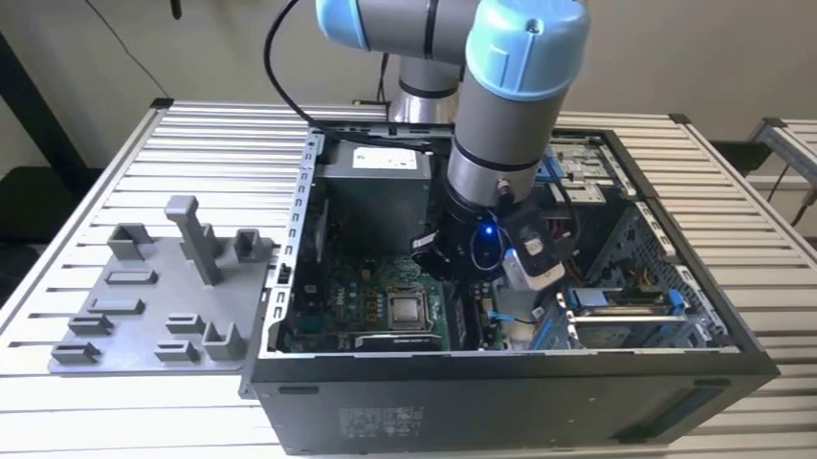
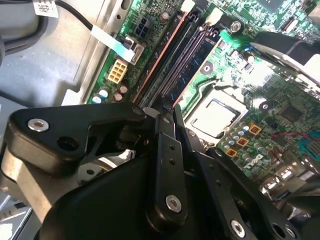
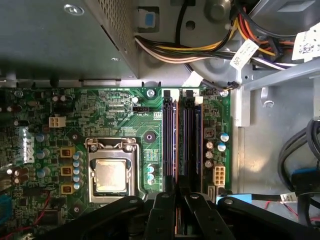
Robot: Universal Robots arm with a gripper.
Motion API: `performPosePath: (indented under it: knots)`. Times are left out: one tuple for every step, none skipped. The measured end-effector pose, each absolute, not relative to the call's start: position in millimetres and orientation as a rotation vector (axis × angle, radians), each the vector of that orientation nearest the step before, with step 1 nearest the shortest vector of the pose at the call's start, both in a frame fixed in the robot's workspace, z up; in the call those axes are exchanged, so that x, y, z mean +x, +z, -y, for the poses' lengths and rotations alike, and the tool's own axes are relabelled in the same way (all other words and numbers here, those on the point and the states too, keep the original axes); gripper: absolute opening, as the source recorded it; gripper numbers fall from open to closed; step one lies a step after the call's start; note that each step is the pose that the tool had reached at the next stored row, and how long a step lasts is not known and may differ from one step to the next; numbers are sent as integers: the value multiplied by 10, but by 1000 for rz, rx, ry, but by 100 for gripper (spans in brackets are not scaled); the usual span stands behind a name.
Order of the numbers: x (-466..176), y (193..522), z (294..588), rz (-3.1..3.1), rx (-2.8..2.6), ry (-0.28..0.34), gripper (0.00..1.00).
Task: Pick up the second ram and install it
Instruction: 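Insert the second ram into the second slot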
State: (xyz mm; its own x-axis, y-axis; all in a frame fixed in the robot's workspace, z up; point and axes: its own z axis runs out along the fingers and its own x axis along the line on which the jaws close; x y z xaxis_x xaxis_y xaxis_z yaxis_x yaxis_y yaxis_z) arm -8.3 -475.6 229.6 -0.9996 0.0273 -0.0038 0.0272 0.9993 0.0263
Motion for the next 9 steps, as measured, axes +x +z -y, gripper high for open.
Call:
performPosePath:
  knots:
    - [-83, 2296, 4756, -3137, 43, 41, 14]
    - [-83, 2296, 4756, -3137, 43, 41, 14]
    - [-83, 2297, 4756, -3137, 43, 41, 14]
    - [-83, 2301, 4756, -3137, 43, 39, 14]
    - [-83, 2307, 4756, -3137, 43, 38, 14]
    - [-83, 2309, 4756, -3137, 43, 37, 14]
    - [-84, 2310, 4759, -3137, 43, 37, 14]
    - [-84, 2310, 4761, -3137, 42, 37, 14]
    - [-83, 2310, 4764, -3137, 41, 37, 14]
